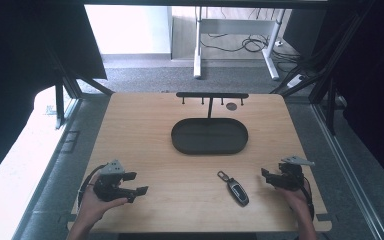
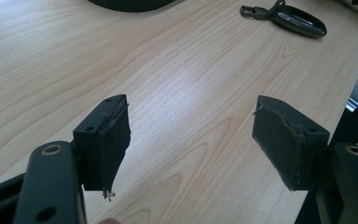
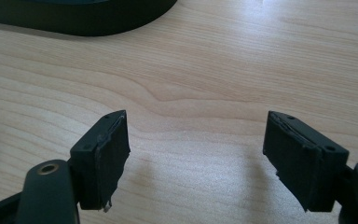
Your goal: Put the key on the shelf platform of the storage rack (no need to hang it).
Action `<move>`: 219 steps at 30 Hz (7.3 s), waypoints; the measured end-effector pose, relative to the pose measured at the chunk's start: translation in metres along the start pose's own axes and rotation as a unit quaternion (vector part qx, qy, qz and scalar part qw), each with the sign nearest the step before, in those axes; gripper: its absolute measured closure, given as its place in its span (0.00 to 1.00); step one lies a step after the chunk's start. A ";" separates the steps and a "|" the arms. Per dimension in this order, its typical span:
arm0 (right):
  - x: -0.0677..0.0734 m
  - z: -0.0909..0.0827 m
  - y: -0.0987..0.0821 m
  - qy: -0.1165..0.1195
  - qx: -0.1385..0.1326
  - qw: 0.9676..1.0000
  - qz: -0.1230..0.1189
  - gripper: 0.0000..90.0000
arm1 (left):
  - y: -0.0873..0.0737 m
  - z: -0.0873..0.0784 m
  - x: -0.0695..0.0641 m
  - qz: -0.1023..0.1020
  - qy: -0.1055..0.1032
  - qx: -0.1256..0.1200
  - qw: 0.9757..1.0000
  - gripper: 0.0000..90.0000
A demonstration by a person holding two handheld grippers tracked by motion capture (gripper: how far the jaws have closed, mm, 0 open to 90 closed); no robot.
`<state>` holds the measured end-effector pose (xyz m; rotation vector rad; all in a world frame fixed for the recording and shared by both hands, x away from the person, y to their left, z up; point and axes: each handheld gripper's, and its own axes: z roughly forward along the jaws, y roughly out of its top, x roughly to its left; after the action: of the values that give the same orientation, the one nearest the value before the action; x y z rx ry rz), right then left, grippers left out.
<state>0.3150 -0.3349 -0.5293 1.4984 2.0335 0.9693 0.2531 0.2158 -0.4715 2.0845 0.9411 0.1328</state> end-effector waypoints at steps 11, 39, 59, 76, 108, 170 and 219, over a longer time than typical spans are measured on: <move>-0.004 -0.005 0.000 0.006 -0.007 1.000 0.013 0.28 | 0.000 0.000 0.001 -0.001 -0.001 0.003 1.000 0.31; 0.031 -0.052 0.052 0.065 0.087 0.990 -0.091 0.36 | 0.001 0.001 -0.005 0.006 -0.010 0.007 1.000 0.33; 0.077 -0.045 0.070 0.084 0.132 0.975 -0.159 0.34 | 0.001 0.002 -0.005 0.002 -0.009 0.008 1.000 0.33; 0.102 -0.020 0.065 0.097 0.160 0.967 -0.176 0.33 | 0.001 0.004 -0.006 0.001 -0.008 0.008 1.000 0.33; 0.126 0.014 0.040 0.100 0.204 0.953 -0.200 0.32 | 0.001 0.003 -0.005 0.000 -0.007 0.009 1.000 0.33; 0.106 -0.015 0.071 0.161 0.188 0.955 -0.164 0.56 | 0.001 0.002 -0.002 0.000 -0.012 0.008 1.000 0.33; 0.115 -0.003 0.135 0.159 0.166 0.955 -0.189 0.56 | 0.000 0.001 0.000 -0.003 -0.008 0.008 1.000 0.33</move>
<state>0.3629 -0.2038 -0.4195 1.0800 2.6986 0.7759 0.2530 0.2152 -0.4722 2.0948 0.9408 0.1046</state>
